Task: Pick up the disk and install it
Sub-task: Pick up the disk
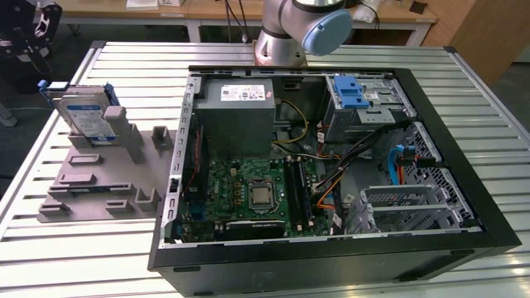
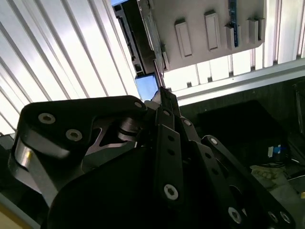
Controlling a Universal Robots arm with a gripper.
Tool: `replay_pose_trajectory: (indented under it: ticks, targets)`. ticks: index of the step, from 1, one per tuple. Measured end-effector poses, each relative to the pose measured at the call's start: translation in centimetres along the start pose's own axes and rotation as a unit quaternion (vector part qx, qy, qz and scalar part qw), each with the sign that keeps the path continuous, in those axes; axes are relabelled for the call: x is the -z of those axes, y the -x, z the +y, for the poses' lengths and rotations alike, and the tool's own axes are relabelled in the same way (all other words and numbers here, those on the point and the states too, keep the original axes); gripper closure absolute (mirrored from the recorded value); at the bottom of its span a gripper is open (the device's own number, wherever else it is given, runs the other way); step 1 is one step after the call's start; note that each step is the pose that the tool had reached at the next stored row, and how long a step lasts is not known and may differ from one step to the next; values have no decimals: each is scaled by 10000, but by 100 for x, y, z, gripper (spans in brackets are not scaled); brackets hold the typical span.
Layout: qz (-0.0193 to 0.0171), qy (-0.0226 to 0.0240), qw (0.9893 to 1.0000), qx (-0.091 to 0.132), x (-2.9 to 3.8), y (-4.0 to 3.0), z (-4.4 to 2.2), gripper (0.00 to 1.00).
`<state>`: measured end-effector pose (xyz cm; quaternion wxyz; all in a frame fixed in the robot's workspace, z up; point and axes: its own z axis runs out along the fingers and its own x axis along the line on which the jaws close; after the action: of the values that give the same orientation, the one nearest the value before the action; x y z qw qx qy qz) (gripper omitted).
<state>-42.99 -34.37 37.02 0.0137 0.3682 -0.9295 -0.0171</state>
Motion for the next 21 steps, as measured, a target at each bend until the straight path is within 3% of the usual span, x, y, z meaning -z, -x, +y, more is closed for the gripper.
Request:
replay_pose_trajectory:
  ticks: [6, 21]
  targets:
    - [10, -4, 9997, 253, 0, 0, 0, 89]
    - [14, -5, 9994, 344, 0, 0, -1, 89]
